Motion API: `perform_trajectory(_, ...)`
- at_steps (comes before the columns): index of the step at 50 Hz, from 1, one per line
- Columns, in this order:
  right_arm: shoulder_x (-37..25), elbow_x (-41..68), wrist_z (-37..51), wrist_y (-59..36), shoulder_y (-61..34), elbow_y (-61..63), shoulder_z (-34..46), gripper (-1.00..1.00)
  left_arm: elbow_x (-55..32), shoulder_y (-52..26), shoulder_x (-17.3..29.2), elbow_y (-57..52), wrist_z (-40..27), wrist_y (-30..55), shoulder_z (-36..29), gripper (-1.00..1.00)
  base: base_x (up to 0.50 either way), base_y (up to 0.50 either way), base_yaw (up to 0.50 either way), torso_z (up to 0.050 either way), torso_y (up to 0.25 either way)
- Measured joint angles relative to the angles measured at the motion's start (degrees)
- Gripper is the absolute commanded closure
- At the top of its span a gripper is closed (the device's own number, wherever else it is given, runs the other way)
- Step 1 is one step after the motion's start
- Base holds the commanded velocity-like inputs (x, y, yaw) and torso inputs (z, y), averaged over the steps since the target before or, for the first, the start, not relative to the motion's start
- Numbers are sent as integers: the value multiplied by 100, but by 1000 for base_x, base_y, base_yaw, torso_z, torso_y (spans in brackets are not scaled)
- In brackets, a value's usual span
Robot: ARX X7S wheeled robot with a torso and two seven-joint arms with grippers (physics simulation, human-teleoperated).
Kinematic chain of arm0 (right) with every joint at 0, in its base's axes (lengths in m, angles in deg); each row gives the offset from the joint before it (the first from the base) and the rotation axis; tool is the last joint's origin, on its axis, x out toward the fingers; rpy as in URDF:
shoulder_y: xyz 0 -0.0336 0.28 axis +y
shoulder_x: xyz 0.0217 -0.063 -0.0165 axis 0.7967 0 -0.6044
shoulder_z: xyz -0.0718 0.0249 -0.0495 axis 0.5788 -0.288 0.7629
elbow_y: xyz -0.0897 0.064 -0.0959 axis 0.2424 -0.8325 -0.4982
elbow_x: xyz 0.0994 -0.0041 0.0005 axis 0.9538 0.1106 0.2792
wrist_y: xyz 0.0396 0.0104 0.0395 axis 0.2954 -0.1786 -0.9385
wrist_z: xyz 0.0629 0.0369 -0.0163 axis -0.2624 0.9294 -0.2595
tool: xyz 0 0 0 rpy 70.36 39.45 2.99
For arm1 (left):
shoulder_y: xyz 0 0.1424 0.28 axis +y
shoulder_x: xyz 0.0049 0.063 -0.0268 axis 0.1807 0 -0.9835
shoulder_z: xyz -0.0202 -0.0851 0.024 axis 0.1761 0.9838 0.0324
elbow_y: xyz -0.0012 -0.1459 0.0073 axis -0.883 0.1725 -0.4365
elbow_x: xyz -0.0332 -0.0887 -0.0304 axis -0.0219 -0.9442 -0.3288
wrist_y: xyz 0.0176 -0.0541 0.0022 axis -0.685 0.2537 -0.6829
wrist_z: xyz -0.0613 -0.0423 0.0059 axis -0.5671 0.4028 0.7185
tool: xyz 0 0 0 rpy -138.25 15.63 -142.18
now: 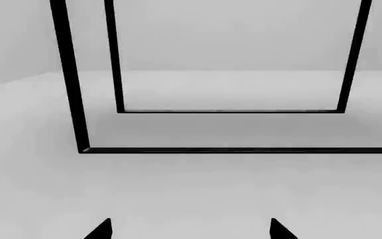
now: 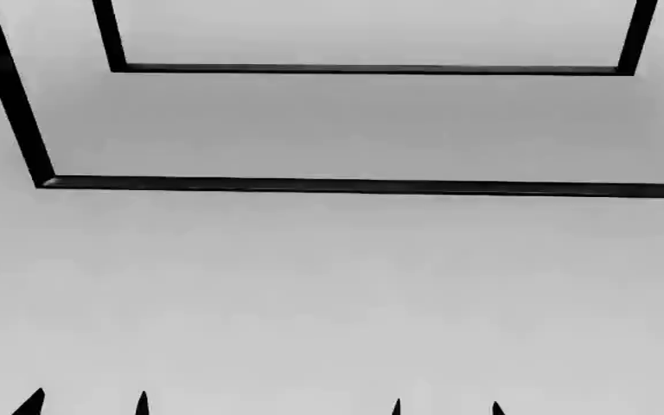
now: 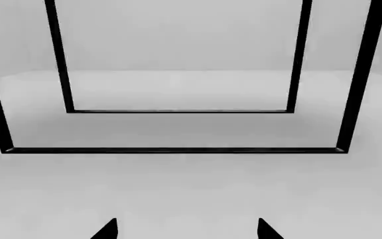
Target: Pick up the book and place it in the front compartment of the caddy.
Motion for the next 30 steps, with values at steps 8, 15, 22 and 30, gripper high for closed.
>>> perform_trajectory(8,-104,91,124,-47,-43,48,31,-100,-80,-38,103,-45,-126,-8,-118,-100,0,0,0,0,0)
perform_trajectory(15,-169,158,215,-34,-13,53,157,-100,-117,-4,171,-40,-234,-22,-204,-100,0,0,0,0,0)
perform_trajectory(22,-229,234,298,-21,12,59,272,-100,-120,32,229,-31,-368,-52,-271,-100,0,0,0,0,0)
perform_trajectory(30,-286,259,390,-69,33,147,370,-100,-156,61,280,-87,-460,-1,-327,-100,0,0,0,0,0)
